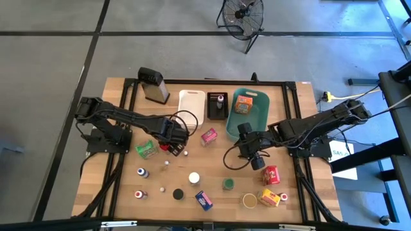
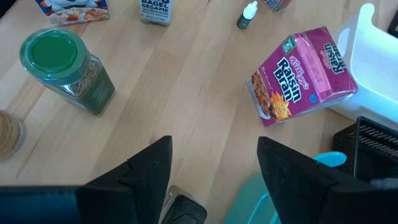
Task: Pick & Place Kitchen Items
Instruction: Put the red spice can into the white bin
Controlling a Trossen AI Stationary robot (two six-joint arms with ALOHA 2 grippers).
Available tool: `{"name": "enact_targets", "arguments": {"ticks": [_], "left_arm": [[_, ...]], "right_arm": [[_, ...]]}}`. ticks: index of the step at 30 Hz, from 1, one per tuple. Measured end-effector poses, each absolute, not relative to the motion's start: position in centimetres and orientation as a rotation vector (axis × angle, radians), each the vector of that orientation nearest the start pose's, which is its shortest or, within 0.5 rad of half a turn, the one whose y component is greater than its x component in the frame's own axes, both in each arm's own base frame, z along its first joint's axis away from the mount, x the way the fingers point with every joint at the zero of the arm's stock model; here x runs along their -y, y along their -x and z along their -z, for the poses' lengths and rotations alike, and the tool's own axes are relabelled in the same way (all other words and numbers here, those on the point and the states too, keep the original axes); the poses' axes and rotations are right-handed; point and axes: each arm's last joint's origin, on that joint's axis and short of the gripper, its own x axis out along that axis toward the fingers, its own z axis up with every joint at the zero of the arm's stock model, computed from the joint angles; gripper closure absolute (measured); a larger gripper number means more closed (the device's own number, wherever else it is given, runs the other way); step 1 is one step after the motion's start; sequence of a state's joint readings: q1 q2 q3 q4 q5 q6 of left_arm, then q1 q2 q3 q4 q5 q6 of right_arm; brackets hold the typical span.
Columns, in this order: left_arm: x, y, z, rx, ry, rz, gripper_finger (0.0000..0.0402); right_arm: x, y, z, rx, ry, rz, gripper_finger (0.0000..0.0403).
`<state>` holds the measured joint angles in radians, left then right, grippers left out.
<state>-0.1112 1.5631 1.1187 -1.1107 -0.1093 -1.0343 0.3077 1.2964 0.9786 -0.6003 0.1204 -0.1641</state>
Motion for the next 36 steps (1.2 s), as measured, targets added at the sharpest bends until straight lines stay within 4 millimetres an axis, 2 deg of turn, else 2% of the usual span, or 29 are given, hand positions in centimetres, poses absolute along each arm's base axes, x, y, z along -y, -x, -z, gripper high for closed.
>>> {"name": "enact_targets", "arguments": {"ticks": [14, 28, 36], "left_arm": [[2.6, -26.52, -22.0, -1.366, 0.628, -0.784, 0.0158], [2.58, -26.52, -22.0, -1.368, 0.61, -0.775, 0.0118], [2.45, -26.28, -21.54, -1.375, 0.621, -0.798, 0.0119]], "right_arm": [[-7.51, -24.79, -26.16, -0.879, 0.348, -0.248, 0.0164], [-7.5, -24.79, -26.16, -0.878, 0.35, -0.249, 0.0164], [-7.5, -24.79, -26.16, -0.878, 0.35, -0.249, 0.0164]]}}
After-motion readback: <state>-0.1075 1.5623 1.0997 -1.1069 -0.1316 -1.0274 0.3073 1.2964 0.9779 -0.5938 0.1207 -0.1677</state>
